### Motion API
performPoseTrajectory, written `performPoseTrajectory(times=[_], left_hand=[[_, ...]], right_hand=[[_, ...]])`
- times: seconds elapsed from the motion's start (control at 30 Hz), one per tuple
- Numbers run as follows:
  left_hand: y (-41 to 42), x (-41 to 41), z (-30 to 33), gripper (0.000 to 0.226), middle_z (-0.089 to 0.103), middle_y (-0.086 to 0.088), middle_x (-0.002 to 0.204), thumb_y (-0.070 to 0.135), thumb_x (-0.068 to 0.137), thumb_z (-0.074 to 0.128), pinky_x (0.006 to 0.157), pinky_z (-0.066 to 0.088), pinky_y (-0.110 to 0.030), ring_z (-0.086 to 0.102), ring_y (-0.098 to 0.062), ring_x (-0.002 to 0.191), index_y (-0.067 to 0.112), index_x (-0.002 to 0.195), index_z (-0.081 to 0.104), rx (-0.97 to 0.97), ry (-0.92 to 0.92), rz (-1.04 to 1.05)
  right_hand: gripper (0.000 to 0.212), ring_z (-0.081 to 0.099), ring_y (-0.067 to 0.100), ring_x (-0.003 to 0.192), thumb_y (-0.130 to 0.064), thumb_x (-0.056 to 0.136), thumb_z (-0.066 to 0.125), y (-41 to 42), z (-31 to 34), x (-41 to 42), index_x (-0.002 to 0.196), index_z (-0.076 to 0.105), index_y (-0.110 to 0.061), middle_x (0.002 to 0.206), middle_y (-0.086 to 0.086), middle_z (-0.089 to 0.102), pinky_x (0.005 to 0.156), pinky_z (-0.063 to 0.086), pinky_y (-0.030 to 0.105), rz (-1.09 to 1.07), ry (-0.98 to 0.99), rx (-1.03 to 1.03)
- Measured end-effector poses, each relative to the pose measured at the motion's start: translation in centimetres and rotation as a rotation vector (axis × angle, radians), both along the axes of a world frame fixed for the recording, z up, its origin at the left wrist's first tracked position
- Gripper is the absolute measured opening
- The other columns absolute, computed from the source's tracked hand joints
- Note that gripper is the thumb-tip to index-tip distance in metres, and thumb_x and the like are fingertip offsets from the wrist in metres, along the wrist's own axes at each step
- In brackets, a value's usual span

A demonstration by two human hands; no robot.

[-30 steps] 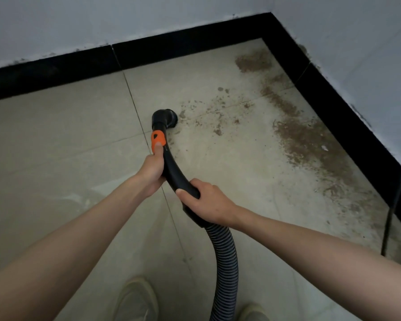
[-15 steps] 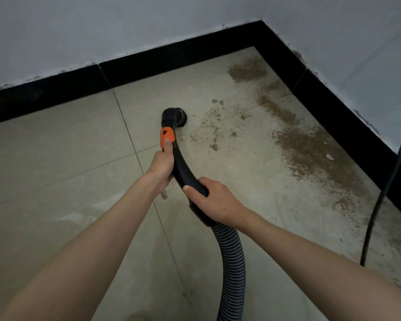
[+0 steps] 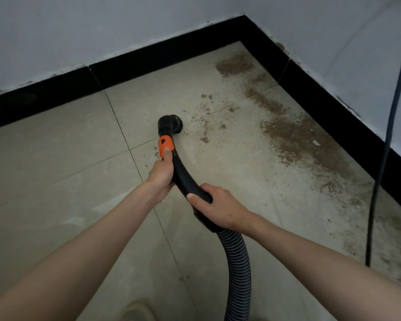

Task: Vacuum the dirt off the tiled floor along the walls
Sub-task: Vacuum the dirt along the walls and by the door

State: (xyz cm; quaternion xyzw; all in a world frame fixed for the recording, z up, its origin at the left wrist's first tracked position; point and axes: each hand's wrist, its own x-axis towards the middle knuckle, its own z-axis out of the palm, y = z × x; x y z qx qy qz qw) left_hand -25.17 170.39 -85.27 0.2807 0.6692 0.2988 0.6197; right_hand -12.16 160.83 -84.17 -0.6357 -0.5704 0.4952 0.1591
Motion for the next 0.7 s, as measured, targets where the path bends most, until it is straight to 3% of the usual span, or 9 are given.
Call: performPoseTrajectory(times=[0.2,0.37,0.7], left_hand=[[3.6,2.1,0.2,0.052,0.055,-0.005,0.091,0.047,0.101,0.028,0.070,0.047,-0.031,0.056,-0.017,0.080,0.003,0.125,0.043,0.003,-0.021,-0.063],[6.0,3.5,-0.5,0.044,0.055,-0.003,0.090,0.046,0.101,0.027,0.063,0.045,-0.027,0.055,-0.015,0.079,0.007,0.110,0.044,0.037,-0.009,-0.093],[11.8,7.2,-1.0,0.054,0.055,-0.003,0.087,0.048,0.101,0.026,0.059,0.045,-0.023,0.054,-0.014,0.076,0.002,0.119,0.048,0.125,0.051,-0.178]], right_hand=[[0.038,0.065,0.021,0.085,-0.056,0.093,0.051,3.1,-0.8,1.5,0.097,0.060,-0.020,0.091,0.003,0.069,0.081,0.054,0.043,-0.060,-0.032,0.029],[0.041,0.065,0.020,0.082,-0.059,0.092,0.049,5.0,-1.7,2.4,0.099,0.061,-0.020,0.088,0.001,0.068,0.079,0.055,0.043,-0.103,-0.030,0.038],[0.031,0.063,0.018,0.077,-0.058,0.092,0.050,10.1,-3.2,4.1,0.080,0.053,-0.029,0.079,-0.004,0.062,0.071,0.051,0.037,-0.237,0.004,0.080]])
